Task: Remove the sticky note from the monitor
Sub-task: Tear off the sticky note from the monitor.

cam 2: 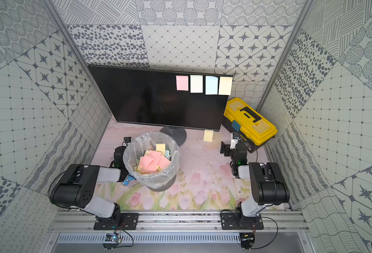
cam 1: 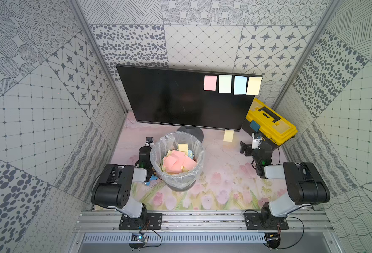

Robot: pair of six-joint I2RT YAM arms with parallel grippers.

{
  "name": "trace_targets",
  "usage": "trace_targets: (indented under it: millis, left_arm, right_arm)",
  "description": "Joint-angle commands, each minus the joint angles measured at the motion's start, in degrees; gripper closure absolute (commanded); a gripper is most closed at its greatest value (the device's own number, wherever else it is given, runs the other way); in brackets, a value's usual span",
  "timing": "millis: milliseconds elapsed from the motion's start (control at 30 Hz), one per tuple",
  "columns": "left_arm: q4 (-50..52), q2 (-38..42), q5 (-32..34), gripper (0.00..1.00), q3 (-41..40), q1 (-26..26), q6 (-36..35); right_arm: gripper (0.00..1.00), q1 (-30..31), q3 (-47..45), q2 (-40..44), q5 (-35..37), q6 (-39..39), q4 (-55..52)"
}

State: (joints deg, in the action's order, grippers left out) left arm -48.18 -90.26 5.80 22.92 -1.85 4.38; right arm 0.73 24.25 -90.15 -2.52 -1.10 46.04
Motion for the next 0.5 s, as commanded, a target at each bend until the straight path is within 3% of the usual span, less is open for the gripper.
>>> trace_targets:
  millis: [0, 467]
  left_arm:
    - [-0.8, 0.1, -1.3, 0.01, 0.5, -0.4, -0.7]
    - [-1.3, -0.1, -1.2, 0.01, 0.3, -0.4, -1.0]
  right_arm:
    - [0.03, 0.1, -0.5, 1.3, 0.3, -0.6, 1.5]
    - [0.03, 0.1, -0.5, 1.3, 0.3, -0.6, 1.5]
